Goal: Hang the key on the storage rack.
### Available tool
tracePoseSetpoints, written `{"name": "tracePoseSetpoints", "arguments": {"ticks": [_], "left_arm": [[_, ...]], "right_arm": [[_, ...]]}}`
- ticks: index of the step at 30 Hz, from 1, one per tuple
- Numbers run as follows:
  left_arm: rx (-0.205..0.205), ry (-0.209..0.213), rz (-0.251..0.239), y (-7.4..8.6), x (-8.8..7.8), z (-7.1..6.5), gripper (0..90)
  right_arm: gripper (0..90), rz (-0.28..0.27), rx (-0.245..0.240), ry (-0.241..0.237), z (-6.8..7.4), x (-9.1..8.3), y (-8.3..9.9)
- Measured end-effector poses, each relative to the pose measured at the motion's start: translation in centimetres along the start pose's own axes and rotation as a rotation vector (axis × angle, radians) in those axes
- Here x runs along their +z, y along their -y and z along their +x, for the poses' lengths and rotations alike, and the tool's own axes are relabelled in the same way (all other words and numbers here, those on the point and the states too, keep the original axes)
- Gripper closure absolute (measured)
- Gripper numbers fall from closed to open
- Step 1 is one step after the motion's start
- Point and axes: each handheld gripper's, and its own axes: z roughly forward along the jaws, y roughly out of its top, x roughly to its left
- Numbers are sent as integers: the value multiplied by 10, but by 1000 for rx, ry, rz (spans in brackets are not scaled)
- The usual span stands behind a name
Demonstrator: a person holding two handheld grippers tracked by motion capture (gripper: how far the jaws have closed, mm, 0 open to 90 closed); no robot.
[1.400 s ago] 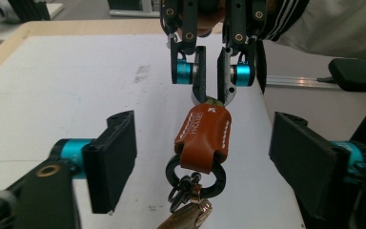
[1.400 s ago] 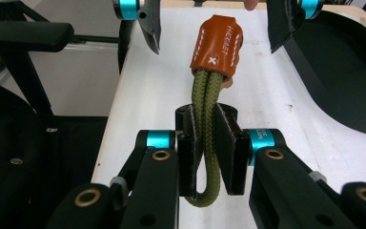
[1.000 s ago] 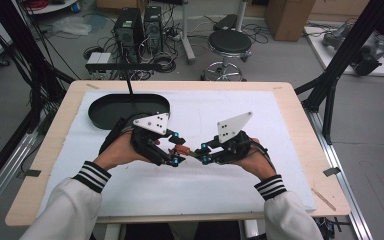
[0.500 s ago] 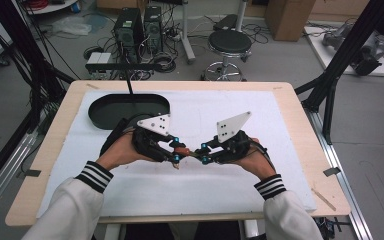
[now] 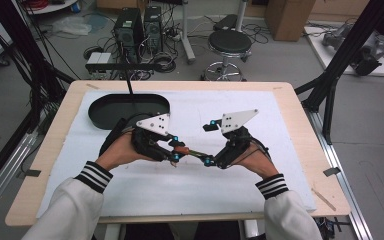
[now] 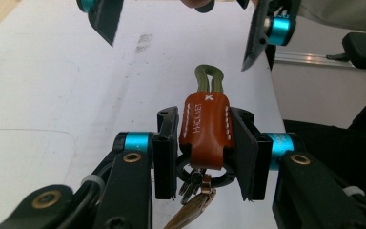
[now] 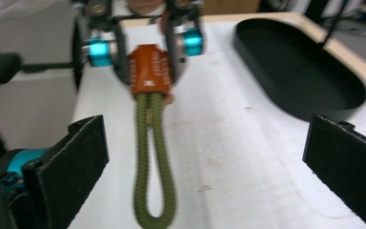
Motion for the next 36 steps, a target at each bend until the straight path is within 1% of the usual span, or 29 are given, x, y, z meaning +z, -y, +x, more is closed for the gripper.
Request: {"name": "tracePoseSetpoints", "arguments": {"ticks": [2, 3, 4, 5, 6, 7, 8, 9, 10, 11, 12, 13, 14, 16, 17, 18, 19, 20, 22, 23, 25, 26, 27, 28, 29, 31, 33, 34, 36], "left_arm": [[-4, -14, -7, 1, -2, 1, 645], [-5, -17, -7, 1, -3, 1, 645], [-7, -20, -11, 1, -4, 2, 645], [-8, -27, -11, 1, -5, 2, 645], [-14, -36, -18, 2, -6, 3, 645], [-12, -51, -20, 2, -9, 4, 645], [-12, -51, -20, 2, -9, 4, 645], [-16, -67, -29, 2, -11, 5, 645], [-19, -79, -39, 2, -13, 5, 646], [-21, -96, -47, 3, -15, 6, 646], [-21, -119, -59, 3, -19, 8, 646], [-29, -153, -78, 4, -22, 9, 646], [-37, -187, -96, 5, -26, 11, 647], [-50, -255, -134, 6, -34, 15, 647], [-56, -292, -151, 8, -39, 16, 647], [-64, -328, -167, 9, -44, 18, 647], [-68, -400, -199, 12, -53, 21, 648], [-68, -400, -199, 12, -53, 21, 648], [-70, -475, -229, 15, -63, 23, 649], [-88, -509, -253, 18, -70, 25, 650], [-127, -561, -290, 21, -78, 28, 672], [-143, -596, -305, 23, -82, 29, 672], [-154, -630, -314, 26, -87, 30, 709], [-168, -643, -328, 28, -90, 32, 717], [-184, -641, -337, 31, -94, 34, 717], [-207, -648, -337, 35, -98, 38, 724], [-204, -659, -319, 38, -100, 39, 726], [-205, -660, -322, 39, -100, 40, 727], [-202, -674, -323, 40, -103, 40, 728]], "right_arm": [[3, -28, 28, 51, -1, -5, 2], [3, -28, 28, 63, -2, -7, 2], [3, -43, 40, 73, -2, -11, 5], [3, -42, 47, 87, -2, -14, 6], [3, -42, 47, 87, -2, -14, 6], [4, -62, 50, 121, -2, -20, 11], [4, -62, 50, 121, -2, -20, 11], [3, -68, 63, 128, -1, -23, 13], [4, -80, 71, 149, -1, -27, 17], [4, -86, 75, 160, -1, -29, 20], [4, -84, 93, 179, -1, -32, 23], [4, -81, 102, 209, -1, -34, 26], [4, -118, 109, 233, 0, -41, 33], [4, -140, 117, 275, 2, -48, 39], [4, -140, 117, 275, 2, -48, 39], [4, -148, 122, 300, 2, -51, 43], [4, -175, 143, 343, 2, -59, 52], [4, -175, 143, 343, 2, -59, 52], [4, -201, 149, 367, 4, -65, 59], [3, -211, 156, 383, 5, -68, 64], [3, -223, 171, 428, 7, -76, 77], [3, -223, 171, 428, 7, -76, 77], [3, -238, 188, 452, 8, -80, 85], [3, -245, 197, 460, 8, -82, 89], [3, -245, 197, 460, 8, -82, 89], [3, -249, 217, 472, 9, -85, 100], [3, -245, 219, 476, 9, -85, 103], [4, -240, 222, 476, 10, -86, 107], [3, -240, 220, 475, 10, -86, 108]]}}
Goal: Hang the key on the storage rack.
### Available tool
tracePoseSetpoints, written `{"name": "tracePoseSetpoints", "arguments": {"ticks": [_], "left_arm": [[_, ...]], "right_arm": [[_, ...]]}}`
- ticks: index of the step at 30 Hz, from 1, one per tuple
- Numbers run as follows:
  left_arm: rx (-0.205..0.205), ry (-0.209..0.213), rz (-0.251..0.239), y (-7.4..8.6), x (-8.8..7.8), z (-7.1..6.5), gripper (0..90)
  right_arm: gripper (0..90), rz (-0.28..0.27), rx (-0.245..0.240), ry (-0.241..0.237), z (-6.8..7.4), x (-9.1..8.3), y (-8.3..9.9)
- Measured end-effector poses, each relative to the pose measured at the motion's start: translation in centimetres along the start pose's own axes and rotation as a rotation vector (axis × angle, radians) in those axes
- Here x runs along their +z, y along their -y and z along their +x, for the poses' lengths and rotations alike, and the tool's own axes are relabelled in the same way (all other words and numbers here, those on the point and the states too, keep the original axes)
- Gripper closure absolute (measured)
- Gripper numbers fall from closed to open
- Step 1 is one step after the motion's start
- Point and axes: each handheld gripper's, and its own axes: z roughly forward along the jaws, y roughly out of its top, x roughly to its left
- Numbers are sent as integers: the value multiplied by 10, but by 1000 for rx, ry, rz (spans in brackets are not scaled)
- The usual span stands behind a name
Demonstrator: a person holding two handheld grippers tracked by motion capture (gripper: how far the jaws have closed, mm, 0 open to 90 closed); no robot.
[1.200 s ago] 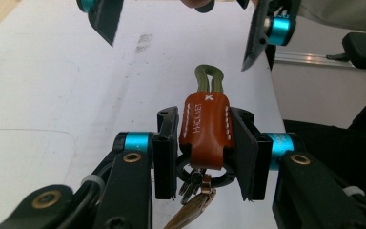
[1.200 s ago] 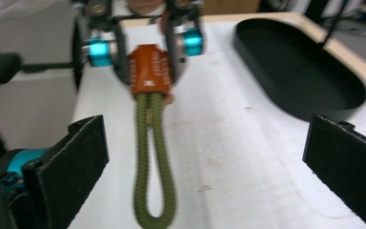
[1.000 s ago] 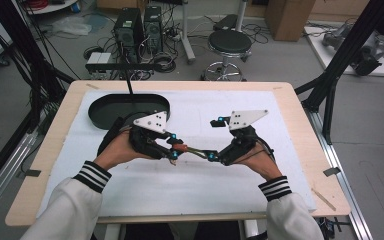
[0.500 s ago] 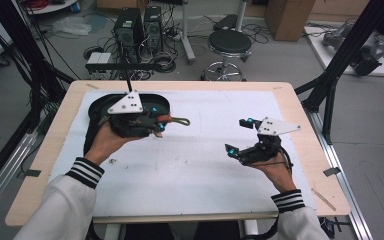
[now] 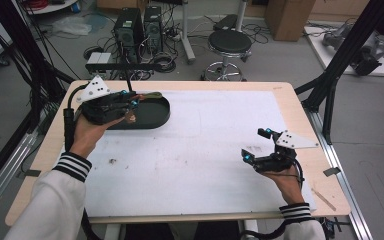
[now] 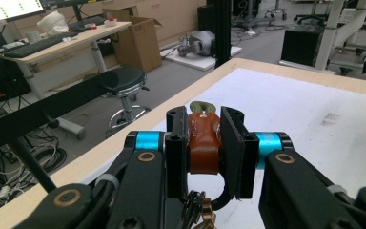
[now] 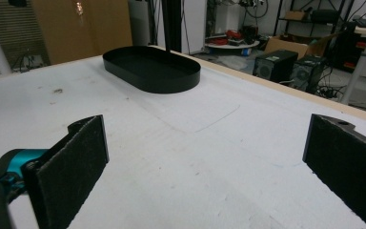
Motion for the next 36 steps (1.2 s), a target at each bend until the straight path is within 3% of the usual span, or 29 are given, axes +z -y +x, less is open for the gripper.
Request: {"name": "tracePoseSetpoints", "arguments": {"ticks": [9, 26, 36], "left_arm": [[-7, -41, -19, -3, -6, 9, 738], [-75, -209, -93, -8, -15, 50, 744], [-108, -292, -101, -4, -8, 63, 743]], "right_arm": [[4, -8, 11, 19, 0, -6, 5], [3, -16, 28, 79, 0, -18, 23], [4, -20, 34, 96, -1, -21, 30]]}}
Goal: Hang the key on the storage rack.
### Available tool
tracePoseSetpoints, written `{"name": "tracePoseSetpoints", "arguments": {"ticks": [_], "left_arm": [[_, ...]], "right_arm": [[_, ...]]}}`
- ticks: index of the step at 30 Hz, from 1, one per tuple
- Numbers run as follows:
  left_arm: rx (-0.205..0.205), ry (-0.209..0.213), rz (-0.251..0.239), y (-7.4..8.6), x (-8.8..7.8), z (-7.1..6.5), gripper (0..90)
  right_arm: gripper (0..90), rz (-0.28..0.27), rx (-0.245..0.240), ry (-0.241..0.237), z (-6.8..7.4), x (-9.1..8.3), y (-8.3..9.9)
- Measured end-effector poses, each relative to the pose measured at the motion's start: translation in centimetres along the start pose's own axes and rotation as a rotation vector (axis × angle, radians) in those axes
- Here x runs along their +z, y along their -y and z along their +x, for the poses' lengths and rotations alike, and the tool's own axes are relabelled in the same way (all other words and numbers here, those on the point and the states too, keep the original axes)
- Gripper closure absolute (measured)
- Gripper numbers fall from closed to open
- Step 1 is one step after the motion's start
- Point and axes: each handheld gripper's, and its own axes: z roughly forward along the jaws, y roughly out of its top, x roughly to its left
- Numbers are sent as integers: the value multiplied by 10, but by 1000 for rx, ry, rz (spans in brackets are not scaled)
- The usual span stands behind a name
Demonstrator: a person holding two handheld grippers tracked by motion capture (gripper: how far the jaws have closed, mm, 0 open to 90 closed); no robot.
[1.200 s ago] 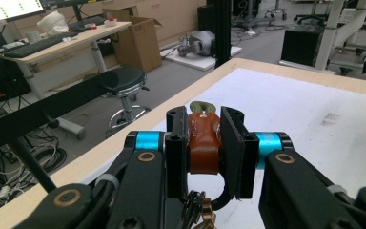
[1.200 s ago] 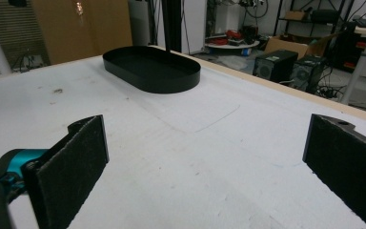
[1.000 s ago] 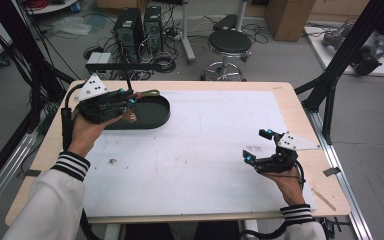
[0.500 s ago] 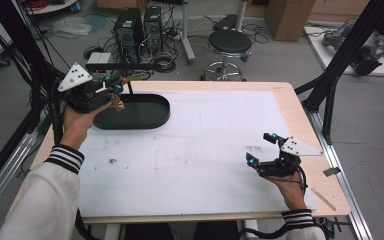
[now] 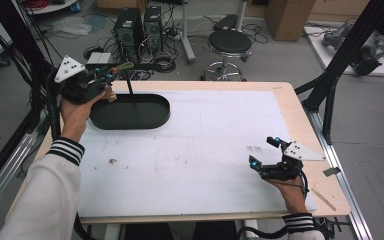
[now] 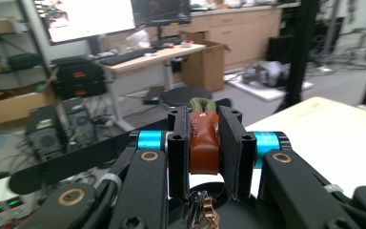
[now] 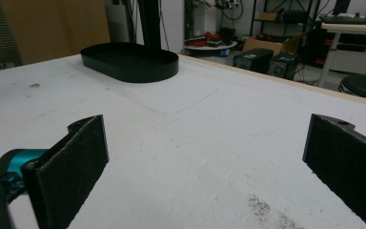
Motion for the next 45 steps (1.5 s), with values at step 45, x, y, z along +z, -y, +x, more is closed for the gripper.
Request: {"name": "tracePoseSetpoints", "arguments": {"ticks": [45], "left_arm": [[-52, -220, 76, 41, 4, 27, 742]], "right_arm": [[4, -74, 58, 41, 1, 1, 29]]}}
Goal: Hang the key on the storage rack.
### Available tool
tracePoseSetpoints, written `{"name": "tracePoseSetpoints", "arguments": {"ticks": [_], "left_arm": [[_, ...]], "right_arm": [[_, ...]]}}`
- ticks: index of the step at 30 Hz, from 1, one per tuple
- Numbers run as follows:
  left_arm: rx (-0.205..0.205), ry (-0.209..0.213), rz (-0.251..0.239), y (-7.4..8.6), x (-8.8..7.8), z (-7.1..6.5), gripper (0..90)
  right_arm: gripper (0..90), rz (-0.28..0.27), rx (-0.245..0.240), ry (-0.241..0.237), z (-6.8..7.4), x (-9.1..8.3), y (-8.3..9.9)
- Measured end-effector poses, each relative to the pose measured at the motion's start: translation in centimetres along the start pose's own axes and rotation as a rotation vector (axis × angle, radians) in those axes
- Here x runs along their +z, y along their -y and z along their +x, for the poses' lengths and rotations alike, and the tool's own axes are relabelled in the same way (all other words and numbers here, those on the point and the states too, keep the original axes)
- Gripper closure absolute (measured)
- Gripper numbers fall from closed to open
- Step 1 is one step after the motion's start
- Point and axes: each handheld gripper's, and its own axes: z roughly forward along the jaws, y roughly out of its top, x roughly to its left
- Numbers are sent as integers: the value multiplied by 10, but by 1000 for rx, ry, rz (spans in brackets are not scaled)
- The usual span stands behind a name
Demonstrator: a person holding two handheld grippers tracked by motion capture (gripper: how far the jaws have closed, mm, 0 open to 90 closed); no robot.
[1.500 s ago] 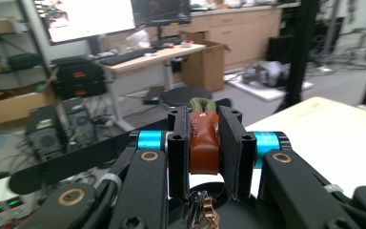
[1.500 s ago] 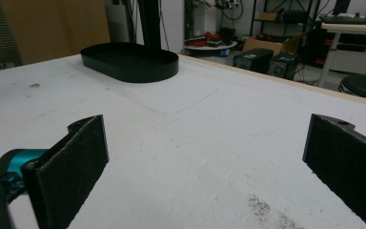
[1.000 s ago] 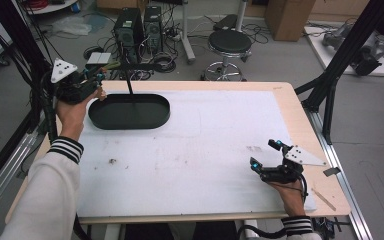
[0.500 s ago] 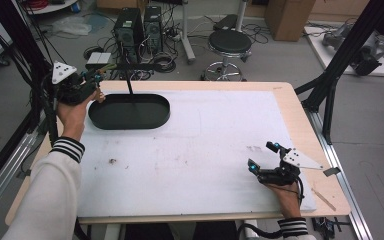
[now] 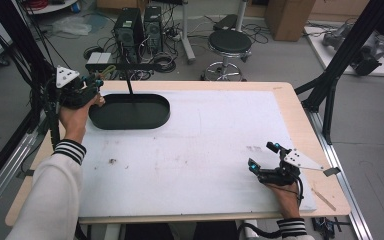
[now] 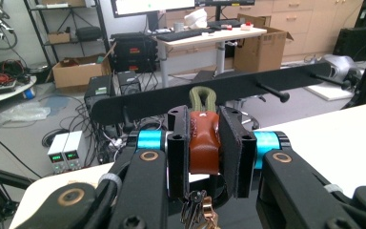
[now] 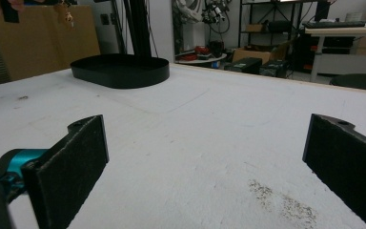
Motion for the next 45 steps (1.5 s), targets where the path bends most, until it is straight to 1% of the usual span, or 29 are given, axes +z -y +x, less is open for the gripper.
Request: {"name": "tracePoseSetpoints", "arguments": {"ticks": [3, 6, 7, 9, 10, 15, 17, 19, 25, 26, 28, 31, 32, 34, 38, 41, 43, 45], "left_arm": [[-1, -2, 12, 2, 0, 0, 742], [-15, 4, -14, 1, -1, -2, 742], [-22, 0, -39, -2, -3, -2, 742], [-30, 4, -43, -2, -4, -2, 742], [-26, 2, -41, -2, -4, -2, 742], [-22, 10, -33, -2, -4, -3, 742], [-14, 10, -23, -1, -3, -4, 742], [-16, 13, -15, 0, -1, -4, 742], [4, 13, 7, 1, 2, -9, 741], [13, 9, 14, 2, 3, -10, 742], [19, 7, 18, 2, 3, -10, 742], [21, -3, 25, 3, 4, -10, 742], [21, -4, 29, 4, 4, -11, 742], [34, -10, 42, 6, 5, -11, 742], [45, -23, 62, 12, 9, -13, 742], [38, -27, 66, 16, 11, -12, 742], [47, -30, 73, 18, 13, -13, 742], [45, -31, 72, 19, 15, -13, 742]], "right_arm": [[4, -2, 2, -2, 0, 0, 0], [3, -2, 9, -1, 0, -1, 0], [4, -6, 11, -1, 0, 0, 0], [4, -6, 8, 0, -1, 0, 0], [4, -5, 6, 1, -1, 0, 0], [3, -7, 7, 0, -1, 0, 0], [4, -6, 4, 2, -1, 0, 0], [4, -7, 6, 1, 0, -1, 0], [4, -13, 10, 0, -1, -1, 1], [4, -14, 11, 0, -1, -1, 1], [4, -15, 10, -1, -1, -1, 1], [4, -18, 6, 0, -1, -1, 1], [4, -16, 11, -1, -1, -2, 1], [3, -18, 13, -1, -1, -2, 1], [4, -17, 14, -3, -1, -2, 1], [4, -18, 15, -4, -1, -2, 1], [4, -16, 23, -3, -1, -2, 1], [4, -22, 15, -2, -2, -2, 1]]}}
